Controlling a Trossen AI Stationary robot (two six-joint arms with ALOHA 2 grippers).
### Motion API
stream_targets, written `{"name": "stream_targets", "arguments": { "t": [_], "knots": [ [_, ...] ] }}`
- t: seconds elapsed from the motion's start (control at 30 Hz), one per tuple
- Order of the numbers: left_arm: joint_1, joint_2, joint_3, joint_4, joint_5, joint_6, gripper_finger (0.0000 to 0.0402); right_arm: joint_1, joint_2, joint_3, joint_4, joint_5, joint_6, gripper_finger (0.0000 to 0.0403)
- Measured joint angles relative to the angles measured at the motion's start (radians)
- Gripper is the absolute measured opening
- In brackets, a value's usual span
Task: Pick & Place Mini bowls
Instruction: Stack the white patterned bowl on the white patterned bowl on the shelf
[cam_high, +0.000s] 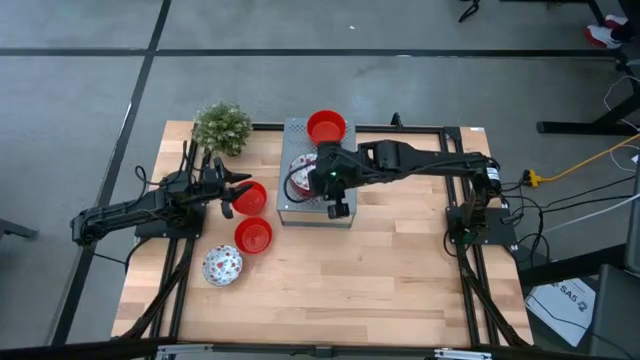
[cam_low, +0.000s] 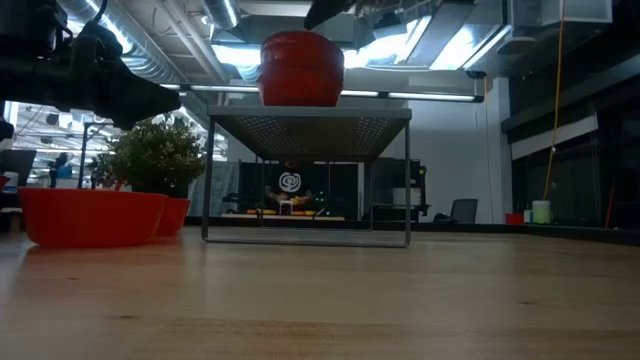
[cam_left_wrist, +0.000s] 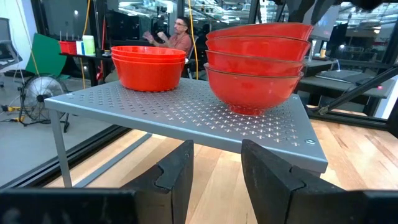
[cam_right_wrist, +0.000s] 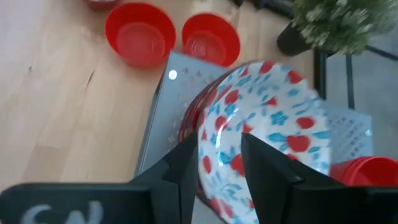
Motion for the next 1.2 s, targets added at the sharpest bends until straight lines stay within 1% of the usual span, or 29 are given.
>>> {"name": "stream_targets", "arguments": {
  "t": [0.1,0.17,0.37,0.43,0.5,0.6,0.8,1.03,1.2],
  "knots": [
    [0.0,0.0,0.0,0.0,0.0,0.0,0.013,0.0,-0.006,0.013,-0.002,0.0,0.001,0.013],
    [0.0,0.0,0.0,0.0,0.0,0.0,0.013,0.003,-0.019,0.012,-0.034,0.001,0.022,0.0131],
    [0.0,0.0,0.0,0.0,0.0,0.0,0.013,0.015,-0.083,0.007,-0.126,0.067,0.102,0.0128],
    [0.0,0.0,0.0,0.0,0.0,0.0,0.013,0.024,-0.111,-0.02,-0.128,0.079,0.105,0.0128],
    [0.0,0.0,0.0,0.0,0.0,0.0,0.013,0.033,-0.155,-0.083,-0.098,0.078,0.114,0.0127],
    [0.0,0.0,0.0,0.0,0.0,0.0,0.013,0.039,-0.251,-0.237,-0.018,0.073,0.175,0.0127],
    [0.0,0.0,0.0,0.0,0.0,0.0,0.013,0.038,-0.505,-0.646,0.241,0.068,0.341,0.0127],
    [0.0,0.0,0.0,0.0,0.0,0.0,0.013,0.033,-0.823,-1.066,0.508,0.07,0.376,0.0127],
    [0.0,0.0,0.0,0.0,0.0,0.0,0.013,0.034,-1.047,-1.331,0.704,0.066,0.524,0.0127]
  ]
}}
